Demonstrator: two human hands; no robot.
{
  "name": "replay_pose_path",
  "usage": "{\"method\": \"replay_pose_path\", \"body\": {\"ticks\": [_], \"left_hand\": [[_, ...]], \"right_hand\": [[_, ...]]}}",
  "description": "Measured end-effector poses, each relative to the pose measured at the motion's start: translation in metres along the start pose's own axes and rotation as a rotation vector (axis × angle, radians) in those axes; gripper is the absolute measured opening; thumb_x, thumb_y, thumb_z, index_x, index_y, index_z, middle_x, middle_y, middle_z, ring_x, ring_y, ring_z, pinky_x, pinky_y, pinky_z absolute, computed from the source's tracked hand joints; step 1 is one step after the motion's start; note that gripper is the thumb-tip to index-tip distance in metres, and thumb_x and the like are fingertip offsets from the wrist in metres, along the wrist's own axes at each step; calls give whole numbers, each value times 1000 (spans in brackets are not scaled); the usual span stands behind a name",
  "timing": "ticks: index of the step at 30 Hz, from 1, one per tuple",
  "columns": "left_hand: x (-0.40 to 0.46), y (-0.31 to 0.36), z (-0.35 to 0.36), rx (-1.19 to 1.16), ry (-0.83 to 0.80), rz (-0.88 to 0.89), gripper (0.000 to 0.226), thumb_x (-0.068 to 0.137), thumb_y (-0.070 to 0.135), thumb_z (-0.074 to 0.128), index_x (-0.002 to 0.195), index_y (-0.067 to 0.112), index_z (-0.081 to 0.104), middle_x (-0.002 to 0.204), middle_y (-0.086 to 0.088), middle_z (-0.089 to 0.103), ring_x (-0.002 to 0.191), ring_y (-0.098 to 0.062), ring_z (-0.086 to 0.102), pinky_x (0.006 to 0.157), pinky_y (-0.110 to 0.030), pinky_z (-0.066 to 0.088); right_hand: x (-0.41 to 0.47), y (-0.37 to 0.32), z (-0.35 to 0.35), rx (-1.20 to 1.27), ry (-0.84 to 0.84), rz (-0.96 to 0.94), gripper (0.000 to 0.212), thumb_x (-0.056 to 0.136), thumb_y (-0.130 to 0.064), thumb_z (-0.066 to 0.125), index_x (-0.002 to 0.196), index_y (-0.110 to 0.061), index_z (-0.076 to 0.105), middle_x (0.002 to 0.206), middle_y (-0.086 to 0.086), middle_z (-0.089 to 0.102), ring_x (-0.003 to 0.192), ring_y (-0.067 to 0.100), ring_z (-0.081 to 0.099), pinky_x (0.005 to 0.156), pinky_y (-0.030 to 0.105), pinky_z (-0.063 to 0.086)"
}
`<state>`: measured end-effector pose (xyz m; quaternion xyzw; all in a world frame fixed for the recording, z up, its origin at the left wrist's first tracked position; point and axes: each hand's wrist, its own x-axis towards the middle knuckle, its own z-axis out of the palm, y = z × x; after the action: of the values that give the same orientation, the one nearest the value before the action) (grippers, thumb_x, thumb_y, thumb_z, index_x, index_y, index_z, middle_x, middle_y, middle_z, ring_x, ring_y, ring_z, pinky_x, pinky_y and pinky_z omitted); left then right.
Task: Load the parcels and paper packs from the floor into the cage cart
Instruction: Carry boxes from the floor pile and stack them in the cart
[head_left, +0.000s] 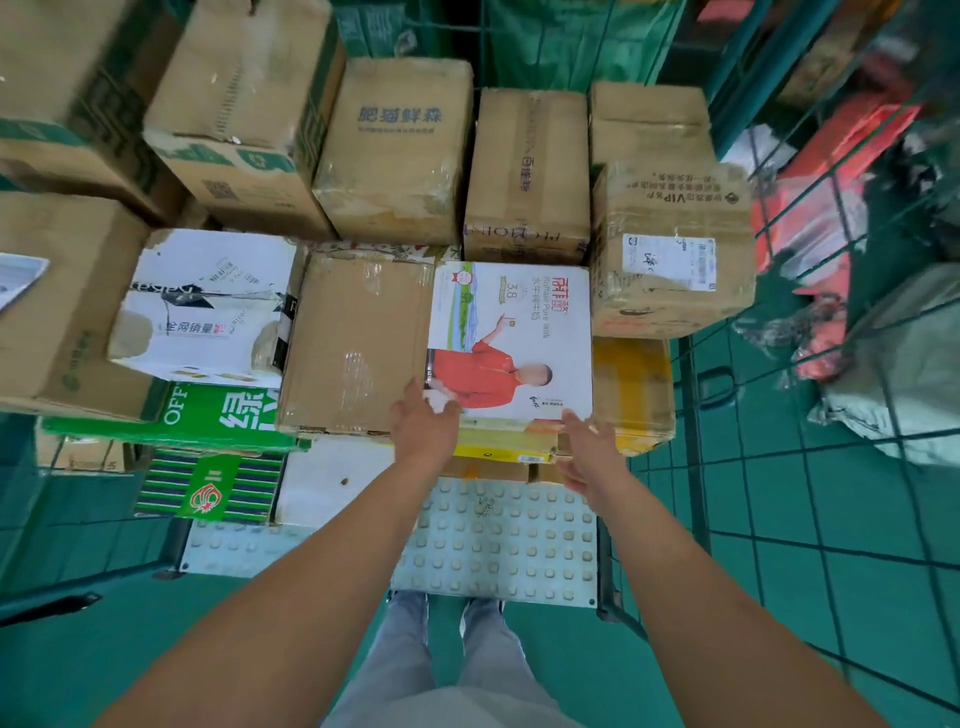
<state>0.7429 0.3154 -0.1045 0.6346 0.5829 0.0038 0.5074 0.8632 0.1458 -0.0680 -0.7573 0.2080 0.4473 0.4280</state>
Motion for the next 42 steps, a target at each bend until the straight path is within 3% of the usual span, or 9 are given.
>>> {"method": "replay_pose_path", "body": {"ticks": [3,7,12,15,22,26,29,34,42], "left_hand": [[-29,2,-4,-15,-11,-13,71,98,41,61,159,33,26,151,-7,37,132,-33,48,111,-52,44],[-59,6,-14,-80,-30,29,58,98,31,60,152,26,40,146,-8,45,121,-30,55,104,-48,50],[-89,-5,-34,-239,-61,11,52,100,24,58,150,25,44,145,-2,50,123,-24,55,102,-43,49],[-103,-23,-52,-322,-55,-35,48,101,25,58,148,23,46,138,-3,51,116,-22,57,102,-43,50],[-131,-87,-127,-582,19,-173,40,104,25,57,143,22,47,110,-6,56,85,-12,55,95,-42,52],[-159,-146,-184,-715,157,-246,32,102,23,58,134,23,54,94,-4,58,81,-16,54,86,-39,52],[-184,-206,-225,-787,278,-295,36,99,25,59,135,22,57,109,-8,61,88,-21,57,84,-38,53],[-233,-306,-279,-902,416,-383,35,101,20,55,136,20,55,82,-5,52,68,-17,46,61,-27,39],[-318,-447,-343,-1105,662,-523,35,100,28,53,135,26,55,82,-2,53,77,-21,48,77,-35,42]], "right_hand": [[-28,1,-1,15,-56,-20,68,102,-51,54,158,-30,21,118,7,59,94,20,62,90,40,54],[-54,0,13,-13,-121,-73,63,101,-52,54,153,-25,33,129,4,60,99,21,67,74,36,54],[-87,7,37,-39,-233,-128,55,104,-47,53,152,-22,40,123,5,62,107,23,65,93,39,55],[-109,13,57,-136,-297,-156,47,107,-43,48,146,-16,46,122,5,62,91,18,62,80,32,53],[-150,45,126,-359,-387,-225,42,107,-33,47,135,-3,54,87,5,52,67,17,49,61,28,39],[-188,78,184,-498,-458,-269,31,105,-40,53,123,-16,59,108,4,65,84,18,61,73,32,47],[-229,117,233,-605,-560,-285,23,105,-39,54,113,-19,60,103,3,63,85,18,60,71,30,45],[-285,196,303,-832,-700,-288,17,103,-36,56,103,-19,58,93,1,61,76,17,57,70,28,43],[-362,327,393,-1146,-842,-317,13,105,-33,55,108,-20,59,112,5,67,93,21,62,73,29,51]]}}
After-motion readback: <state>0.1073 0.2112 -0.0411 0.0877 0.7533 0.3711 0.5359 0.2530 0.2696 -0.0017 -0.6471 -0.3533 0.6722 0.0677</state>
